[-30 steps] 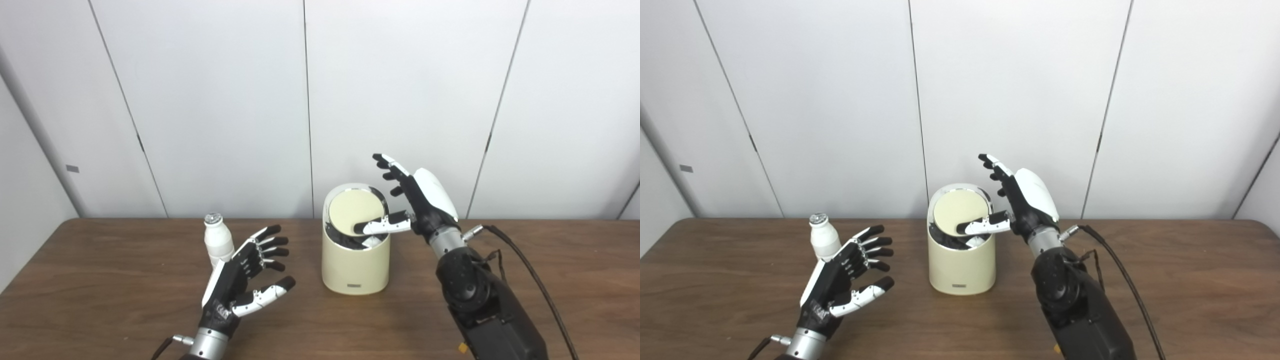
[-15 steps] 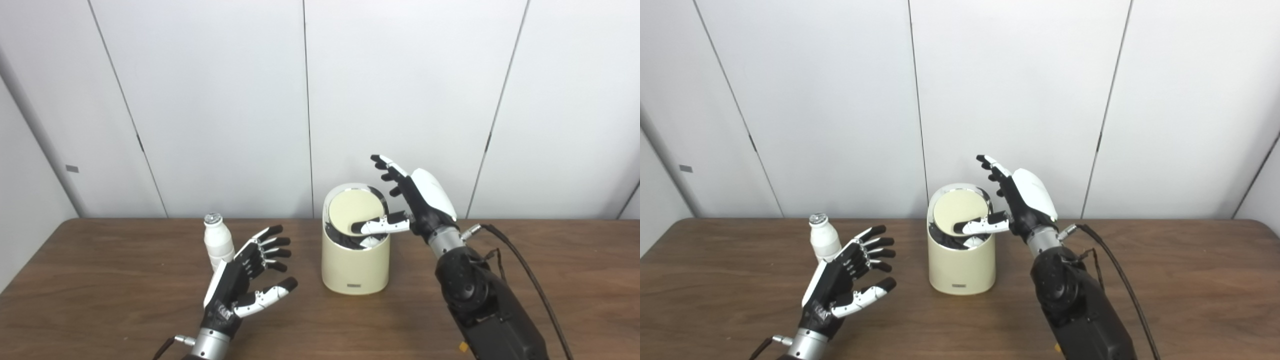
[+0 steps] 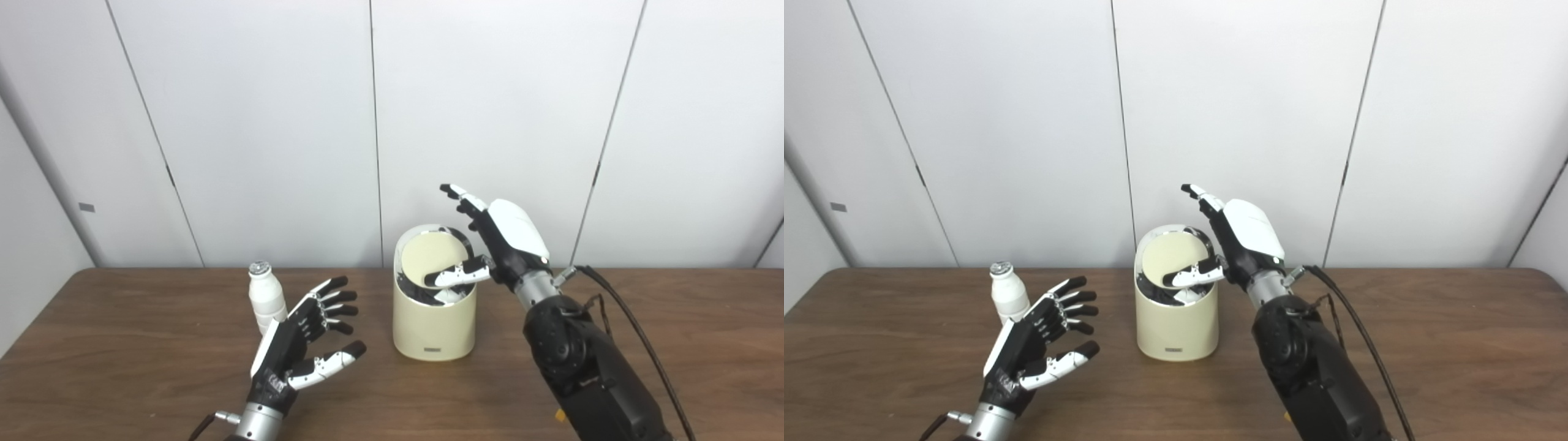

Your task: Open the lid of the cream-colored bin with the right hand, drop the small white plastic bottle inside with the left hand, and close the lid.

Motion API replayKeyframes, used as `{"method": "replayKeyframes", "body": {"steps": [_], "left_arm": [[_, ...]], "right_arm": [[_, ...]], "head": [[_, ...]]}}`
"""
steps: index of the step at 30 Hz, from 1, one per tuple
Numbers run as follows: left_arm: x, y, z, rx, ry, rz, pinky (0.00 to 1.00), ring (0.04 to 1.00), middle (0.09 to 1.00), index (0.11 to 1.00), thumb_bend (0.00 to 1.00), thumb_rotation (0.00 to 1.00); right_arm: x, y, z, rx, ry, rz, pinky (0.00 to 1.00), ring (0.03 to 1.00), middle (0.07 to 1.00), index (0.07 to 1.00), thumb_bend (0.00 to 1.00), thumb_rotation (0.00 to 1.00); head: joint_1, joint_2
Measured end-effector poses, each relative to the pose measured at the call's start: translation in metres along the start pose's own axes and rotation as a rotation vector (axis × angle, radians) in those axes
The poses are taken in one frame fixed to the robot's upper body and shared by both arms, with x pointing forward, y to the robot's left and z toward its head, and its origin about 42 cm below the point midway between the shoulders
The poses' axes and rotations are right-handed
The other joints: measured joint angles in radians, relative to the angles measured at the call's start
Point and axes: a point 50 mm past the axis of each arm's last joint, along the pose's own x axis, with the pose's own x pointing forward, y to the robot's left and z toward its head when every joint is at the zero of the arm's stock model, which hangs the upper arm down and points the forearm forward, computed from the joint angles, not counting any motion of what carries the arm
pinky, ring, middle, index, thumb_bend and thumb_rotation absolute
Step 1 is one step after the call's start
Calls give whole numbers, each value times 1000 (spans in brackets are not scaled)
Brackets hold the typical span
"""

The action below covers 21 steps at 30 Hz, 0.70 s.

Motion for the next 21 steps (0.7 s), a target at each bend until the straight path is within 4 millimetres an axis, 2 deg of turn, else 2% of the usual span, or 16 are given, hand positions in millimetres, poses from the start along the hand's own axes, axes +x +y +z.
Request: {"method": "replayKeyframes", "body": {"steps": [17, 21], "left_arm": [[-3, -1, 2, -9, -2, 0, 600, 719, 779, 859, 707, 185], [-3, -1, 2, -9, -2, 0, 599, 720, 779, 855, 707, 191]], "right_arm": [[1, -7, 14, -108, 25, 61, 660, 804, 889, 878, 872, 9], [0, -7, 14, -107, 41, 76, 660, 808, 896, 873, 864, 0]], "head": [[0, 20], [0, 21]]}}
